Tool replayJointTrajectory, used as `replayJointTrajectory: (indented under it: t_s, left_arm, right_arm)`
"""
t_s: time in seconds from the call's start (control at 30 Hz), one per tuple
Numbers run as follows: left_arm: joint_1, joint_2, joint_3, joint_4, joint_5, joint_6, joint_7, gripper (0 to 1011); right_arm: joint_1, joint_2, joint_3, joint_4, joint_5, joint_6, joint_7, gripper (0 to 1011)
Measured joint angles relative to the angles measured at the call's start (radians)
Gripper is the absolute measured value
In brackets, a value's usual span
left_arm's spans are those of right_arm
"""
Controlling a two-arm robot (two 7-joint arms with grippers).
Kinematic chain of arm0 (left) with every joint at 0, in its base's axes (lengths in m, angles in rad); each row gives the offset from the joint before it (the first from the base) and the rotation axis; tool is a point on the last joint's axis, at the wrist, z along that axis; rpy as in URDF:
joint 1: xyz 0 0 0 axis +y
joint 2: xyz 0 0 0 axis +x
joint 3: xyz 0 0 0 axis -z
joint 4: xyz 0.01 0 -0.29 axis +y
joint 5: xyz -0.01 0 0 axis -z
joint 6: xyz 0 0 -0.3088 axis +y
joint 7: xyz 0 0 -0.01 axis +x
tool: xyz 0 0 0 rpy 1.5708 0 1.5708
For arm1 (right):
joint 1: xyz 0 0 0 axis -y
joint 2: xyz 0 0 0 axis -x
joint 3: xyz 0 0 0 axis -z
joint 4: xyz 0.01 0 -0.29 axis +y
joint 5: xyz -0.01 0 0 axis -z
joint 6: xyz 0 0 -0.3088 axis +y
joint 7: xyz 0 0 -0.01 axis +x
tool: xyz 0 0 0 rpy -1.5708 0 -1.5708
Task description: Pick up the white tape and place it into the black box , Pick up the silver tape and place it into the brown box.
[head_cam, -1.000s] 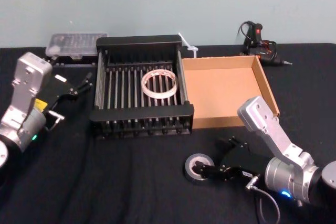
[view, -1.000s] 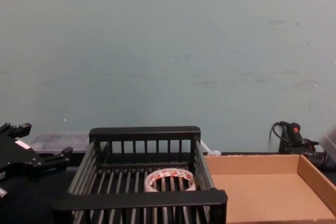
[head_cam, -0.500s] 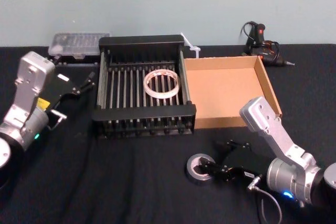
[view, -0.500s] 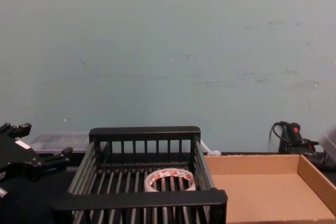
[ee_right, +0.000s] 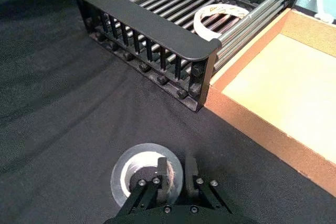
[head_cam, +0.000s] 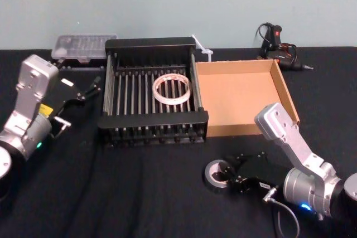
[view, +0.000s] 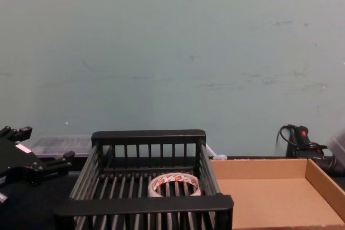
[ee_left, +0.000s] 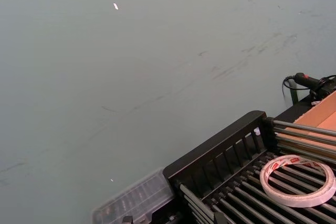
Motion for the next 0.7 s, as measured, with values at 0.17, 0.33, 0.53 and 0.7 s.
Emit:
replayJointTrajectory:
  t_s: [0.17, 0.33, 0.53, 0.7]
  left_arm:
    - [0.000, 0.000, 0.000, 0.000, 0.000, 0.000, 0.000, 1001]
    - [0.000, 0.000, 0.000, 0.000, 0.000, 0.000, 0.000, 1001]
    - [0.000, 0.000, 0.000, 0.000, 0.000, 0.000, 0.000, 1001]
    - [0.000, 0.000, 0.000, 0.000, 0.000, 0.000, 0.000, 1001]
  right_arm:
    - [0.000, 0.000, 0.000, 0.000, 0.000, 0.000, 0.000, 144]
    - [0.000, 0.000, 0.000, 0.000, 0.000, 0.000, 0.000, 144]
    - [0.000, 0.000, 0.000, 0.000, 0.000, 0.000, 0.000, 144]
    - [-0.001, 0.001, 0.001, 0.001, 0.000, -0.008, 0.004, 144]
